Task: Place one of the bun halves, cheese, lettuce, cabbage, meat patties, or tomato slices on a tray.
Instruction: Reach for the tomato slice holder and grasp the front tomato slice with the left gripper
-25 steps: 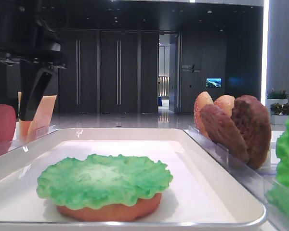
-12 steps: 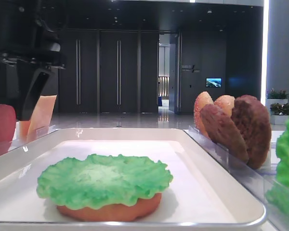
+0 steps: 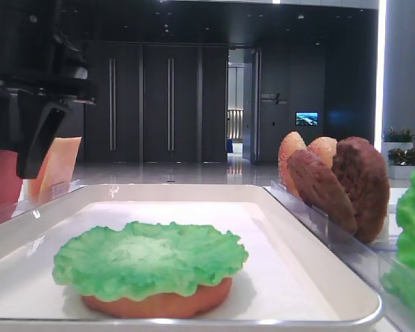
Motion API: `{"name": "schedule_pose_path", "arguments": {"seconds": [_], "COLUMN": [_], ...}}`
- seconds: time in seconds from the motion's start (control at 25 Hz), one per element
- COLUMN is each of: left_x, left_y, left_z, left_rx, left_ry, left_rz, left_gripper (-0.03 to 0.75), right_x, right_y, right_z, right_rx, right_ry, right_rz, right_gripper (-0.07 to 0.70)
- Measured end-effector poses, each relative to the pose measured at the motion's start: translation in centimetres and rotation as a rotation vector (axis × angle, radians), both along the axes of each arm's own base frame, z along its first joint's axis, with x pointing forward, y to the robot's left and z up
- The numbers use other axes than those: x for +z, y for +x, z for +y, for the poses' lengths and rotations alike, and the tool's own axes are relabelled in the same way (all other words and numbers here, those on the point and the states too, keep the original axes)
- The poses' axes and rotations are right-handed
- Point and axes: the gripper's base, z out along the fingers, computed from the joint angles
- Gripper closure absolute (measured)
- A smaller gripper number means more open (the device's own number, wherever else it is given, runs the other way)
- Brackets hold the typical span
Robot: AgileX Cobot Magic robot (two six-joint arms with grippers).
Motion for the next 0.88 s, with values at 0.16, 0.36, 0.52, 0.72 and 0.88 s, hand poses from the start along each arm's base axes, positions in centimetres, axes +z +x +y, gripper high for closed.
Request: {"name": "schedule_pose_path", "arguments": {"seconds": [0.16, 0.36, 0.52, 0.72, 0.88], "left_x": [-0.58, -0.58, -0.58, -0.57, -0.57], "left_y": [0.04, 0.04, 0.03, 0.01, 0.01], "left_z": [-0.12, -0.11, -0.11, -0.06, -0.06], "left_rx": [0.004, 0.004, 0.002, 0.001, 0.001], "left_ry": [-0.002, -0.001, 0.002, 0.008, 0.008], "left_rz": [0.019, 0.018, 0.018, 0.021, 0.021], "left_gripper": [0.377, 0.528, 0.612, 0.648, 0.648], "right_x": [0.0, 0.0, 0.0, 0.0, 0.0], "right_y": [0.0, 0.0, 0.0, 0.0, 0.0], "right_z": [0.0, 0.0, 0.0, 0.0, 0.0], "right_rx": [0.0, 0.0, 0.0, 0.0, 0.0], "right_ry": [0.0, 0.0, 0.0, 0.0, 0.0], "right_rz": [0.0, 0.0, 0.0, 0.0, 0.0], "right_gripper": [0.148, 0.148, 0.148, 0.148, 0.148]}}
